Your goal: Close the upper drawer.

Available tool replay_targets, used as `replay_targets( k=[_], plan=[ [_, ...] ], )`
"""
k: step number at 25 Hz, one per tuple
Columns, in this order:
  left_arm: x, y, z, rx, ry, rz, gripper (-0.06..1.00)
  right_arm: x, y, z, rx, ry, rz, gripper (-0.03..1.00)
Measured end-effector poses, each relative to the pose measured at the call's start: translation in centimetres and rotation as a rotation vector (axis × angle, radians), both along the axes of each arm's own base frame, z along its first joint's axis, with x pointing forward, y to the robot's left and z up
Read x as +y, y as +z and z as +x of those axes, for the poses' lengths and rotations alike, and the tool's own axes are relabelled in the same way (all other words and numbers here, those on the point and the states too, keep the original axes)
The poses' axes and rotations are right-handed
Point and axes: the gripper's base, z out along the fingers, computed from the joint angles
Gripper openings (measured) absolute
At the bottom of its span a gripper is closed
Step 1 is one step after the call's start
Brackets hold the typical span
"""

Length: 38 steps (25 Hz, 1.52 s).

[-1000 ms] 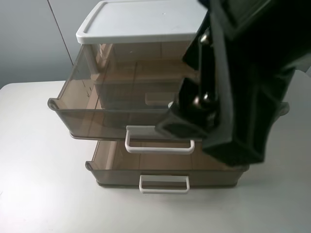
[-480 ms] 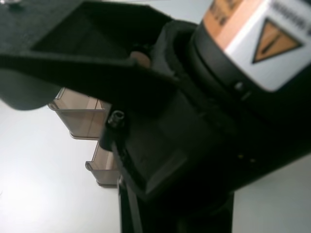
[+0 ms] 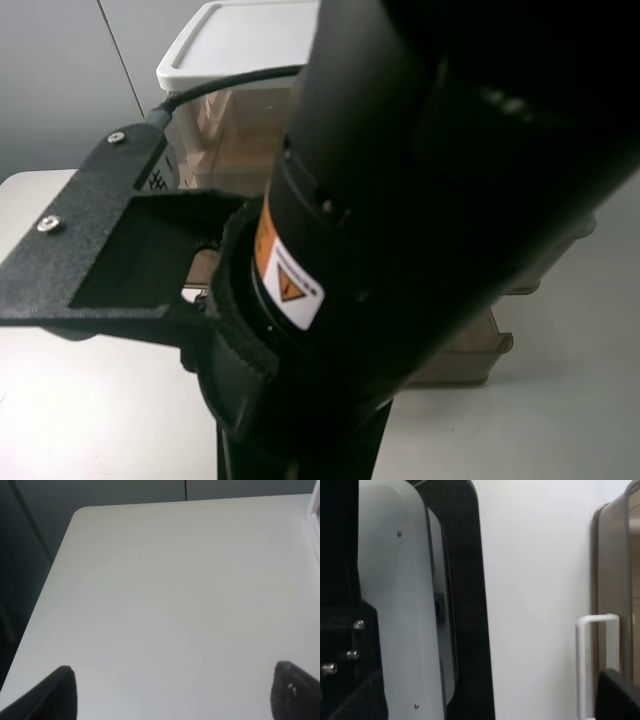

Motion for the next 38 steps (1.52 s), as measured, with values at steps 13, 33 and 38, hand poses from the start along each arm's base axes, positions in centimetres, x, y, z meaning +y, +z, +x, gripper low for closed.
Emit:
replay_targets(
  k=[13,33,38],
  plan=[
    [0.0,0.0,0.0,0.000,0.000,0.000,0.74,0.1,-3.6,1.9,-0.078,-0.071,-0.136,0.63],
    [0.0,0.0,0.0,0.000,0.000,0.000,0.74,-2.6,-1.9,8.3,-0.383,-0.227,-0.165,0.63],
    [0.0,0.0,0.0,0.000,0.000,0.000,0.74,-2.9,-1.8,9.7,-0.405,-0.263,-0.130,0.63]
  ],
)
